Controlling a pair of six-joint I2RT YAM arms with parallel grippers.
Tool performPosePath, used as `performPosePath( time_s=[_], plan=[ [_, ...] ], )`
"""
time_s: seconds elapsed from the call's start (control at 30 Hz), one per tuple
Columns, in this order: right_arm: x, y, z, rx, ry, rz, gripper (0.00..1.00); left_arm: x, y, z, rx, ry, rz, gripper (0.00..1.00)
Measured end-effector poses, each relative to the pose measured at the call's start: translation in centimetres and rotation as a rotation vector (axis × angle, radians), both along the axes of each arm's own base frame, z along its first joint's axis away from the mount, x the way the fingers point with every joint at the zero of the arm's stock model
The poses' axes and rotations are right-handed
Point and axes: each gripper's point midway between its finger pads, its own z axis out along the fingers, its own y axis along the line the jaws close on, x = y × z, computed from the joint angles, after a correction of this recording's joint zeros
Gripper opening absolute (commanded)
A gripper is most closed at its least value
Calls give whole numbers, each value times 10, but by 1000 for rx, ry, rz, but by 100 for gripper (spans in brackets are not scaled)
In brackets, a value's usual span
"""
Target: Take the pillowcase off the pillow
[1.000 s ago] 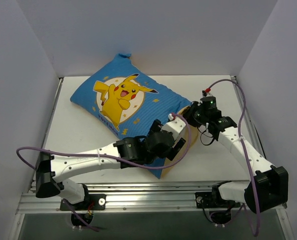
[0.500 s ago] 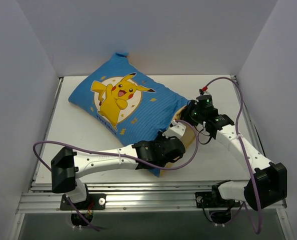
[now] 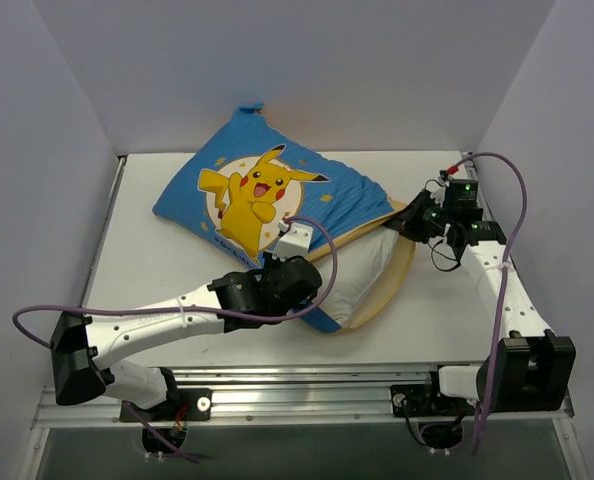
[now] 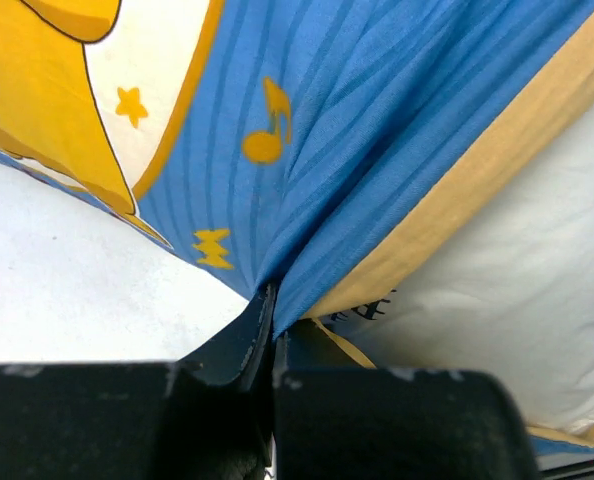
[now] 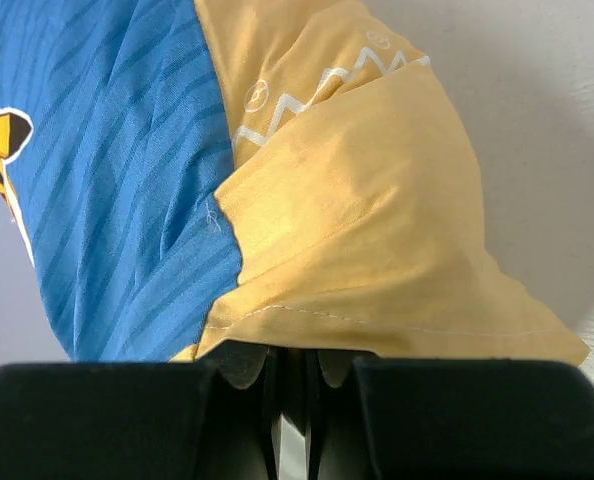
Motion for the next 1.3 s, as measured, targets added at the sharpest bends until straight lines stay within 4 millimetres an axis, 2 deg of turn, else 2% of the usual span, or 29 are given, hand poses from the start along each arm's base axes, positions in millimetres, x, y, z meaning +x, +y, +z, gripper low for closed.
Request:
performPosePath(
  time_s=[0.1, 0.2, 0.23, 0.27, 0.33, 0.37, 0.47, 0.57, 0.67, 0.77, 0.93, 1.03, 1.3],
  plan=[
    [0, 2, -3, 19, 17, 24, 0, -2, 2, -6, -25, 30, -7, 2],
    [3, 5, -13, 13, 35, 39, 0, -2, -6, -13, -35, 57, -36, 2],
    [5, 6, -16, 4, 36, 42, 6, -2, -10, -16, -37, 66, -48, 2],
    [7, 8, -18, -7, 34, 45, 26, -2, -16, -21, -33, 78, -62, 2],
    [9, 12, -20, -23, 25, 52, 47, 1, -27, -33, -16, 99, -80, 2],
    [10, 13, -19, -32, 15, 52, 65, 2, -32, -41, 1, 110, -88, 2],
    [8, 15, -15, -63, -20, 63, 84, 10, -50, -58, 38, 131, -110, 2],
    [-5, 13, -14, -96, -46, 71, 94, 18, -60, -66, 47, 144, -121, 2],
    [-26, 13, -14, -118, -68, 90, 99, 23, -67, -67, 35, 154, -134, 2],
    [-52, 20, -23, -120, -69, 123, 100, 29, -76, -63, -4, 157, -147, 2],
    [-97, 41, -59, -75, -7, 204, 100, 34, -86, -60, -41, 161, -169, 2],
    [-118, 54, -80, -42, 48, 245, 100, 36, -90, -60, -51, 164, -179, 2],
    [-132, 76, -99, 1, 59, 300, 100, 38, -93, -60, -62, 176, -191, 2]
  ],
)
